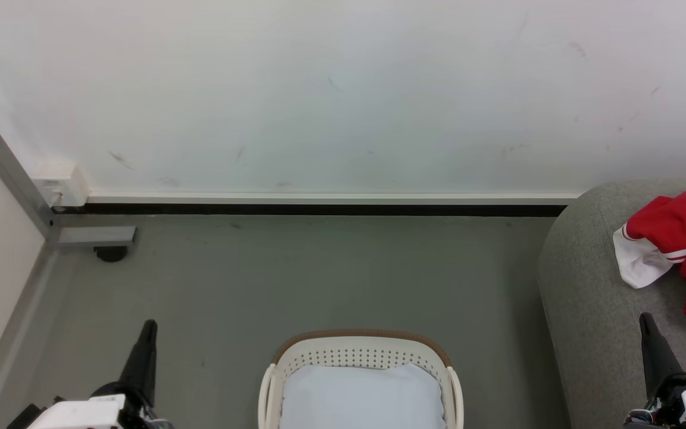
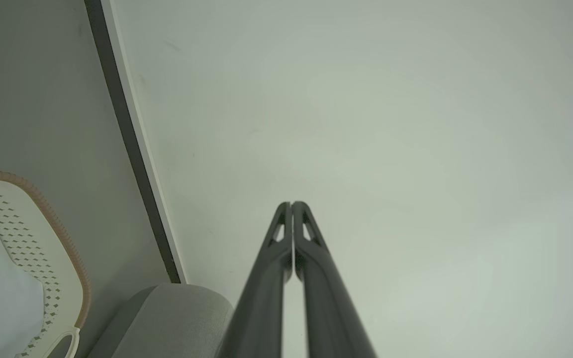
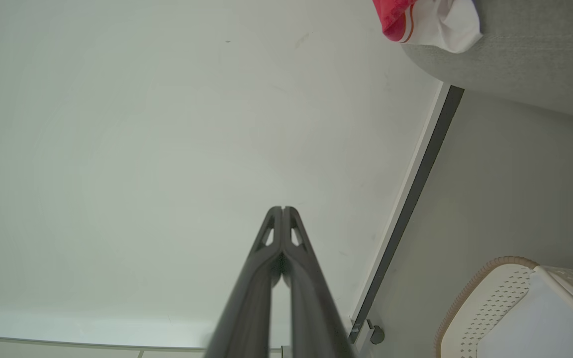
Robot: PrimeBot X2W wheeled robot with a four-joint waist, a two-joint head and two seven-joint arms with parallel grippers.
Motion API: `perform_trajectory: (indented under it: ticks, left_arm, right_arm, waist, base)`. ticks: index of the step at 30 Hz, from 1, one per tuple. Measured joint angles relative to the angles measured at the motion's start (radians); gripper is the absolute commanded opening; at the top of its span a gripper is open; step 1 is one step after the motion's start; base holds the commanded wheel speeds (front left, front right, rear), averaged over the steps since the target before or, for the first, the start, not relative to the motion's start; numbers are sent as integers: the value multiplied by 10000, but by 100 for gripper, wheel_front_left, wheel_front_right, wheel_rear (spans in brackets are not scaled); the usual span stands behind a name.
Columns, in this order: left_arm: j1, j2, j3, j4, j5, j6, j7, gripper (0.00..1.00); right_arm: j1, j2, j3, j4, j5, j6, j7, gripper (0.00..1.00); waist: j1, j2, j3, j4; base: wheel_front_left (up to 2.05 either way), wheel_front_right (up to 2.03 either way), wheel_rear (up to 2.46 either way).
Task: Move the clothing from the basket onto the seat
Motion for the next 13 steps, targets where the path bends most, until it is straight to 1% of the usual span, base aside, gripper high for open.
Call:
perform_trajectory:
  ticks: [13]
  left_arm:
    - [0,0,0,0,0,0,0,0]
  right_arm:
    - [0,8,-6,0,0,0,0,0]
  waist:
    - [0,0,0,0]
  base:
    - [0,0,0]
